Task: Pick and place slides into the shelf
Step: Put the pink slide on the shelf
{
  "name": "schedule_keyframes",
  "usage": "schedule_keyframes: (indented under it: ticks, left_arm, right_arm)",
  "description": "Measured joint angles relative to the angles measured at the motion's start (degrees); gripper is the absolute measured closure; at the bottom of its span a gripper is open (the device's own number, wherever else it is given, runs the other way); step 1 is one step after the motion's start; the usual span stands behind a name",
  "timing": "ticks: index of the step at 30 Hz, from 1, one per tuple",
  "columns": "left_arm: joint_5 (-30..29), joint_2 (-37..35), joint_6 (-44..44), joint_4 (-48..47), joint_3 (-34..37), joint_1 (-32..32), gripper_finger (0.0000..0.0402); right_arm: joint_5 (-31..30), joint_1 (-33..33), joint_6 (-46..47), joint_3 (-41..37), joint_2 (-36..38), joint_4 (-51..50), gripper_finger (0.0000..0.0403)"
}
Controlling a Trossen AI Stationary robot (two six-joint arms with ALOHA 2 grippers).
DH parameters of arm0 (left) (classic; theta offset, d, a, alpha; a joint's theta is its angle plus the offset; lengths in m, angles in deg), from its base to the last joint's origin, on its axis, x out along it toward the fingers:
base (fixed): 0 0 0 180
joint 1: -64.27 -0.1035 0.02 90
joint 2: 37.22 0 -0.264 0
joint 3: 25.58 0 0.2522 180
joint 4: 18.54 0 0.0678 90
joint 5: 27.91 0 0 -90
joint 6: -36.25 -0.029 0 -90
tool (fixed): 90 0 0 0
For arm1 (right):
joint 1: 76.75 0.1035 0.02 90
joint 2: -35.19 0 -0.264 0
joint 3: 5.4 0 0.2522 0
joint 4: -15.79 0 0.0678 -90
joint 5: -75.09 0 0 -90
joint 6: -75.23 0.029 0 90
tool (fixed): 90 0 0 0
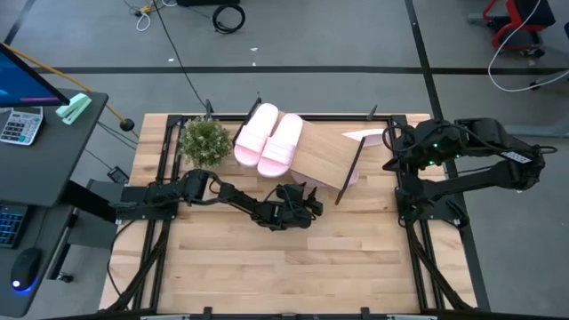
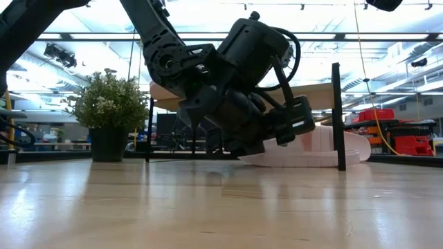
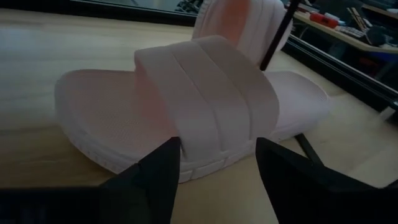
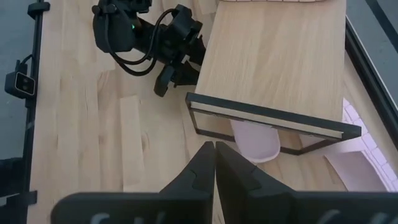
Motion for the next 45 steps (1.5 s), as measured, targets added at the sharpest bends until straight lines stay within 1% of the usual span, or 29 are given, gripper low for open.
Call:
schedule_keyframes:
  ticks: [7,11,17,21,25,30,32,37,45]
  left_arm:
    - [0.77,0.00,-0.09,1.04,0.00,0.23,0.0209]
    - [2.60,0.00,-0.12,2.42,0.00,0.52,0.0226]
    - [2.70,0.00,-4.46,2.41,0.00,0.90,0.0244]
    - [2.60,0.00,-9.20,3.05,-0.02,0.87,0.0248]
    - [2.10,0.02,-12.95,2.98,-0.02,0.83,0.0243]
    - [2.07,0.02,-14.47,1.36,-0.02,0.66,0.0230]
    - [2.08,0.02,-13.28,0.88,-0.02,0.66,0.0224]
    - [2.12,0.02,-7.16,0.34,-0.02,0.20,0.0209]
    - [2.08,0.02,-5.73,-0.79,-0.02,-1.85,0.0185]
  right_arm:
    - [-0.01,0.00,0.17,0.00,0.00,0.00,0.0383]
    - [0.00,0.00,0.90,0.00,0.00,0.00,0.0383]
    - [-0.01,0.00,0.90,0.00,0.00,0.22,0.0383]
    - [-0.01,0.00,1.07,0.02,0.00,1.38,0.0383]
    - [-0.01,0.00,1.09,0.02,0.02,1.38,0.0383]
    - [-0.01,0.00,1.51,0.02,0.00,1.38,0.0383]
    - [-0.01,0.00,1.55,0.02,0.00,1.38,0.0383]
    - [-0.01,0.00,1.51,0.02,0.00,1.40,0.0383]
    - [-0.01,0.00,1.51,0.02,0.00,1.42,0.0383]
